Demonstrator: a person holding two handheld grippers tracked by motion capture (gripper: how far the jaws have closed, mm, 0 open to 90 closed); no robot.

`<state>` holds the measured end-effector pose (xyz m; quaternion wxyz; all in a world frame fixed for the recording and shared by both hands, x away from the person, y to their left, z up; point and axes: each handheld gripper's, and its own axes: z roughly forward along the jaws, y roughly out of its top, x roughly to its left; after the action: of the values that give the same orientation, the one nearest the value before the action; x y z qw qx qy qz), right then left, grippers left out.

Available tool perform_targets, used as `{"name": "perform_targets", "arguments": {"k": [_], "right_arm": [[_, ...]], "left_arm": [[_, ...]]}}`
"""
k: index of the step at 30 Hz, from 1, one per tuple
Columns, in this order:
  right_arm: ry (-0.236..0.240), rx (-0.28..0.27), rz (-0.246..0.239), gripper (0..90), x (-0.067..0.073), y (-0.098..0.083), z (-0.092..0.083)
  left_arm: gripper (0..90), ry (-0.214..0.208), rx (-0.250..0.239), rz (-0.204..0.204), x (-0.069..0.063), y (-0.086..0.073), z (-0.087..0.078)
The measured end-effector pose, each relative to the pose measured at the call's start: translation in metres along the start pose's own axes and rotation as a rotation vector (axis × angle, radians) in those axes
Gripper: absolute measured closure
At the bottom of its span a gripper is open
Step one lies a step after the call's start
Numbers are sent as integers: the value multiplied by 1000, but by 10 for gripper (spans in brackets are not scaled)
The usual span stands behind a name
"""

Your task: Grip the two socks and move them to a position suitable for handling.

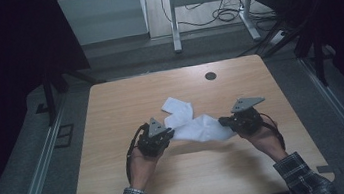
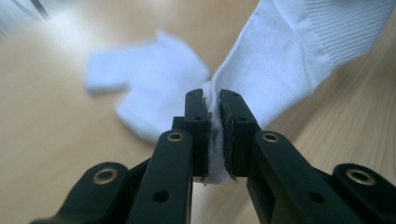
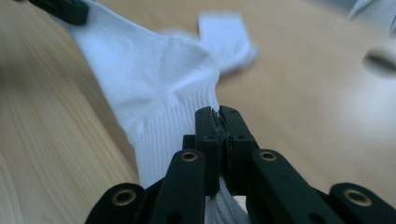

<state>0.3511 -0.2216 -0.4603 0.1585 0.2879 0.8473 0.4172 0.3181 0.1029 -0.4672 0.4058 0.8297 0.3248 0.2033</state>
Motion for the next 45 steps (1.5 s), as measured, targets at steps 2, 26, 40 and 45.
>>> {"name": "perform_targets", "arguments": {"k": [2,26,40,45], "right_arm": [[16,-44,-25,858,6,4,-10],[146,160,17,574,27,-37,39],[127,231,-22,866,33,-35,49],[45,145,-36,865,21,-10,38]], "left_arm": [[797,-9,-10,11,-3,-4,-8],[424,-185,228,-38,-24,-40,21],[399,-156,205,-117,-1,-62,1],[400,-141,187,-131,4,-62,0]]}}
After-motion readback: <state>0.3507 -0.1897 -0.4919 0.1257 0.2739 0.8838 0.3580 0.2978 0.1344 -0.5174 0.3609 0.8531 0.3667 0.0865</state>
